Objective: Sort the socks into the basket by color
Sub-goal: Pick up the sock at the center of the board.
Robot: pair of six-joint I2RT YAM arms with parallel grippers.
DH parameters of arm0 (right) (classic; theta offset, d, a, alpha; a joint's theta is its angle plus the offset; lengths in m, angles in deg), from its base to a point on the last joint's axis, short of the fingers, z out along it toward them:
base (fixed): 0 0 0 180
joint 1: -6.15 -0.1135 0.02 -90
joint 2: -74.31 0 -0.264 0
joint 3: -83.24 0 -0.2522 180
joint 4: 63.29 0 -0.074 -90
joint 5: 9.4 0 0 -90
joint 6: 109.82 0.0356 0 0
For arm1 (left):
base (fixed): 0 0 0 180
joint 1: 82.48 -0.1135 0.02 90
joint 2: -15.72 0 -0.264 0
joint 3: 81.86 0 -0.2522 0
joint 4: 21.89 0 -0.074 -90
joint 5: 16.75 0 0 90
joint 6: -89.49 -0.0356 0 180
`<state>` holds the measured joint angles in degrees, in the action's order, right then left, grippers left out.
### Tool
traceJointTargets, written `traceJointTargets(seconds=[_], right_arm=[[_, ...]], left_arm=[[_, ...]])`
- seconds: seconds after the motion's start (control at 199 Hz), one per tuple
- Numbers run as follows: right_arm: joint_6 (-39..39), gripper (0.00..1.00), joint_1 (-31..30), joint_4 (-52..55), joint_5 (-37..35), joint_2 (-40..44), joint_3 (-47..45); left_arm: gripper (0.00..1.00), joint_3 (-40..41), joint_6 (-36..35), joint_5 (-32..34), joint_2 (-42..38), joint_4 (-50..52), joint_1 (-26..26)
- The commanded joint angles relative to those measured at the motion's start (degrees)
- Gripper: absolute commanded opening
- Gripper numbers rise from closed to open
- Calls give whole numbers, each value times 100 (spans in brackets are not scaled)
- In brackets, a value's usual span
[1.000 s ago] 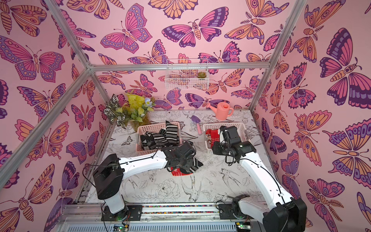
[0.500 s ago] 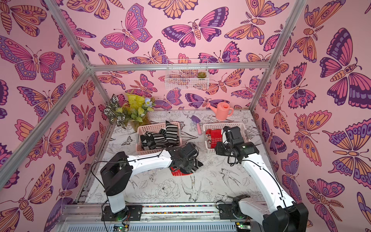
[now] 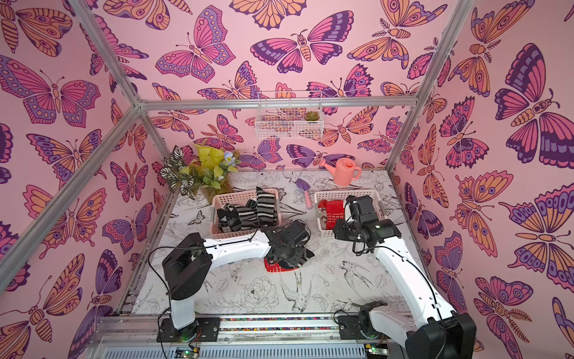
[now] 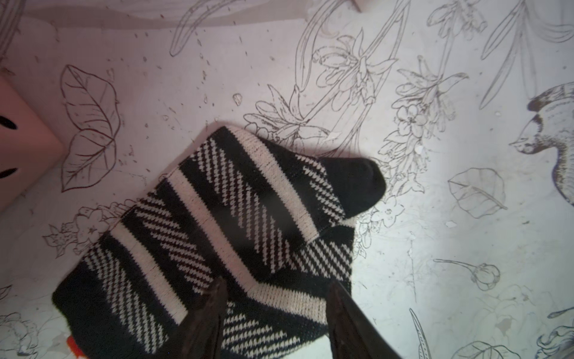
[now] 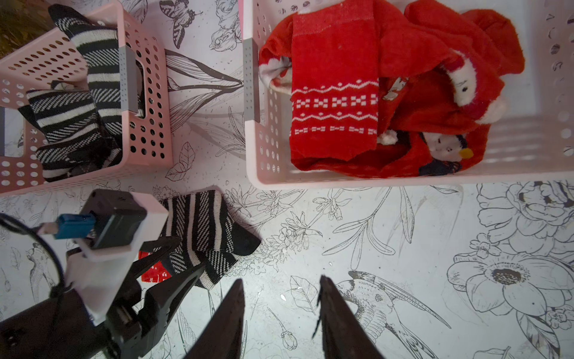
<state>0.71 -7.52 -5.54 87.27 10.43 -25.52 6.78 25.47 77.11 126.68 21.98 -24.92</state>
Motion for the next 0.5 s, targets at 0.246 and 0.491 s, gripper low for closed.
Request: traceJointTargets(seconds=[0.246,0.491], right_arm=[[-151,42,160,75,83,-29,150],[-190,42,233,66,141,-6,141]], left_arm=[[54,-471,-31,54,509,275,22],[51,-632,-15,55,773,321,11]])
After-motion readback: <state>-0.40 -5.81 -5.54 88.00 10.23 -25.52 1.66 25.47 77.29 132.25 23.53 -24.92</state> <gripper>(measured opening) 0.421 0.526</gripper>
